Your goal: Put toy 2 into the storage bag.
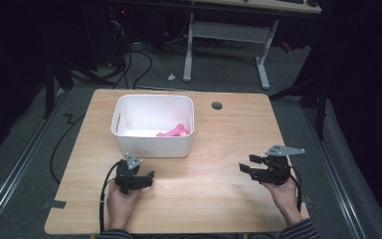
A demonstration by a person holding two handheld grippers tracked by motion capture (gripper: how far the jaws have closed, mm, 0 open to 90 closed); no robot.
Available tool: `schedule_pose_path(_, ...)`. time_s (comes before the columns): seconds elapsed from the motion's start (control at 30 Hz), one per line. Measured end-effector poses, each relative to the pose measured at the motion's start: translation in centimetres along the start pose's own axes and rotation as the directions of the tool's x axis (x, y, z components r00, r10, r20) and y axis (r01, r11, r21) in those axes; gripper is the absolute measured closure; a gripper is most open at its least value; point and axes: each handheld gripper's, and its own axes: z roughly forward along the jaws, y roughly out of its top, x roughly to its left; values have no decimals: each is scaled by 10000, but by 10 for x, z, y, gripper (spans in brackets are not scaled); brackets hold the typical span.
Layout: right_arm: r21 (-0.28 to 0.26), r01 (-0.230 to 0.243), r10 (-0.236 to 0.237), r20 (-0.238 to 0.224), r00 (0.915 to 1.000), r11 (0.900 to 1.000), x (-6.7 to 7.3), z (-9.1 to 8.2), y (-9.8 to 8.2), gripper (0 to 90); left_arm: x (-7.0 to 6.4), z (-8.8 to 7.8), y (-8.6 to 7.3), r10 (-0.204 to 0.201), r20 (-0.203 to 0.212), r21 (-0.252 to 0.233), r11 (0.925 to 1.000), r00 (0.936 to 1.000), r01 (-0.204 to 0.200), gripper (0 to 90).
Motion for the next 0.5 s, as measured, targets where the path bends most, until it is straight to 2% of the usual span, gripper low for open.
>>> schedule_pose_path(0.5,465,-85,78,152,9999,9989,1,33,-4,394,0,0,0,8,7,5,10000,10000,-8,208)
